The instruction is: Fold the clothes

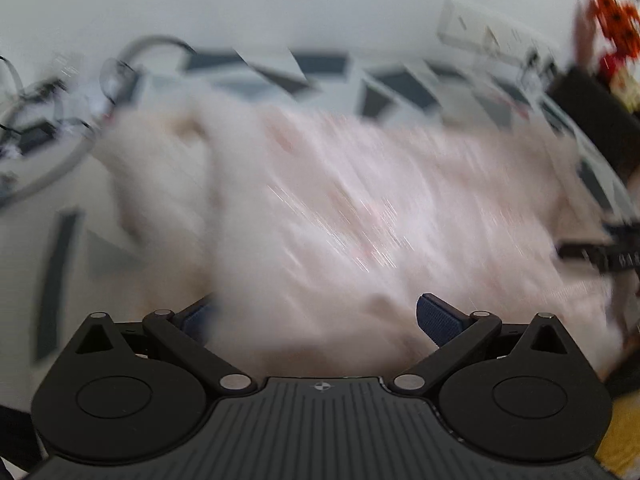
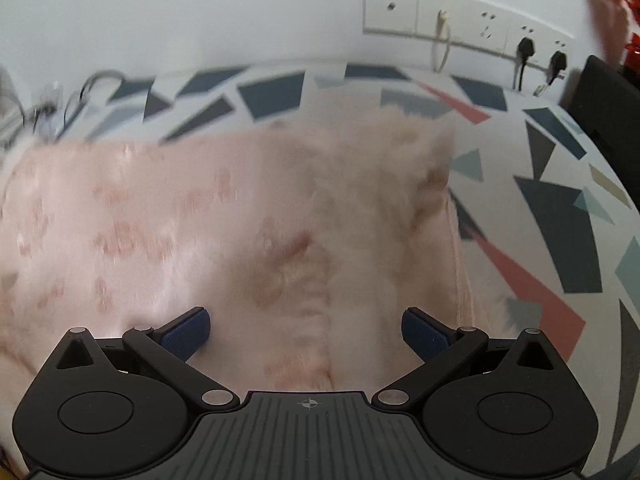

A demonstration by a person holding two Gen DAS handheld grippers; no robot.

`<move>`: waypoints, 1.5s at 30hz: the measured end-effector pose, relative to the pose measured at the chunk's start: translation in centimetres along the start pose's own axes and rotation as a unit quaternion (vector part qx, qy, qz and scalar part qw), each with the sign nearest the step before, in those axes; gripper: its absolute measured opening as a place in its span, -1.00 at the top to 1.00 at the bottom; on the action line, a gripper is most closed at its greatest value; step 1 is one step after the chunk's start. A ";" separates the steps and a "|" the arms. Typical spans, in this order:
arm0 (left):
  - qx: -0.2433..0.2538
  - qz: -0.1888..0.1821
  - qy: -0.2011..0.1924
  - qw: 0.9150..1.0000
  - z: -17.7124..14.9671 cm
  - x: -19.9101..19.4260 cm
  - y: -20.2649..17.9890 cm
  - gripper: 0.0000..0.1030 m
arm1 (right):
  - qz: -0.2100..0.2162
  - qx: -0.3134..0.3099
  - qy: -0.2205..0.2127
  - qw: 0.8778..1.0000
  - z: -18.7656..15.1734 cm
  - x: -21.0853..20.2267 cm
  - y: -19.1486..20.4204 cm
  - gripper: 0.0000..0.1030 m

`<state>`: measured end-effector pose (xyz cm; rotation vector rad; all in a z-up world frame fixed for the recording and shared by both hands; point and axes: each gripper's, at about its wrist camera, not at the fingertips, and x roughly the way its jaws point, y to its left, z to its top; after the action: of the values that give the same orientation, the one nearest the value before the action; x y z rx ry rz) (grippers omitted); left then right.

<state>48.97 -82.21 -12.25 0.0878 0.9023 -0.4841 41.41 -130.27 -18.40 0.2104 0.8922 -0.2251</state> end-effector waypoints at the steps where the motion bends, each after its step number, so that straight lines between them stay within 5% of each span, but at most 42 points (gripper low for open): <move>1: -0.016 0.001 -0.005 1.000 0.4 -0.2 0.8 -1.00 | 0.000 0.007 -0.009 1.000 0.4 -0.3 0.0 -0.98; 6: -0.123 0.011 -0.008 0.992 2.4 0.2 5.8 -0.99 | 0.011 0.039 -0.049 0.998 3.2 -1.7 -0.1 -0.98; 11: -0.161 0.003 0.000 0.987 3.3 1.2 8.0 -0.99 | 0.039 0.098 -0.063 0.992 6.0 -2.5 -1.4 -0.99; 21: -0.158 0.007 0.057 0.986 1.3 6.1 8.6 -1.00 | -0.026 0.189 -0.014 0.982 4.6 1.9 -5.0 -0.98; 31: -0.070 0.032 0.067 0.995 1.6 7.0 5.9 -1.00 | -0.061 0.155 0.006 0.986 2.6 3.9 -5.3 -0.99; 41: -0.063 -0.011 0.054 0.996 0.9 6.4 7.1 -1.00 | -0.071 0.112 0.006 0.991 2.3 4.2 -4.4 -0.99; 45: -0.063 0.006 0.063 0.996 1.2 6.9 6.4 -1.00 | -0.080 0.110 0.021 0.991 2.8 4.9 -4.3 -0.99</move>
<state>56.27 -79.32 -17.59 0.0096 1.0533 -0.4127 45.22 -135.67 -20.96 0.3498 0.9262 -0.4702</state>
